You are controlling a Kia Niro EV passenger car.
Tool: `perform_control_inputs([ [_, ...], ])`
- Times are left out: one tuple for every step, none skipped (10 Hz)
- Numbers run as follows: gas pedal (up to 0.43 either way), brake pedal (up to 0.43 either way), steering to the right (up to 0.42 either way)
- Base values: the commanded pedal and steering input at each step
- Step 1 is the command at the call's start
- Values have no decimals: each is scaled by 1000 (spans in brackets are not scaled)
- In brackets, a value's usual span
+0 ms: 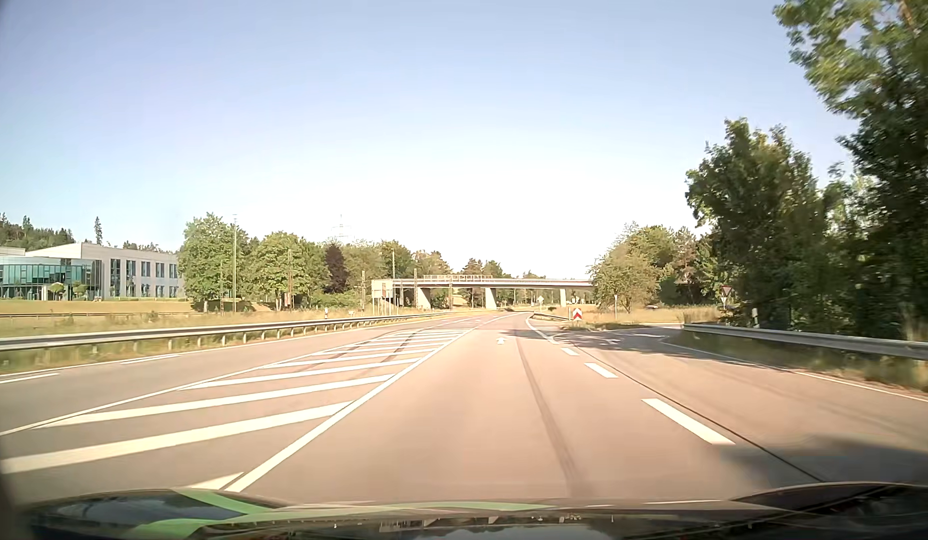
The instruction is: Follow the waypoints while adhering to traffic rules and regulations
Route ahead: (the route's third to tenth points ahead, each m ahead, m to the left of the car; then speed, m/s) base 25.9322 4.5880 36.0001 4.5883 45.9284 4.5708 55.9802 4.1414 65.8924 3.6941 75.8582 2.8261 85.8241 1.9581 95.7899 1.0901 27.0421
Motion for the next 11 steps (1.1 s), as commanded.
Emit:
perform_control_inputs([
  [299, 0, 0],
  [299, 0, 0],
  [299, 0, 0],
  [299, 0, 0],
  [299, 0, 0],
  [287, 0, 0],
  [248, 0, 0],
  [248, 0, 0],
  [248, 0, 0],
  [260, 0, 0],
  [268, 0, 0],
])
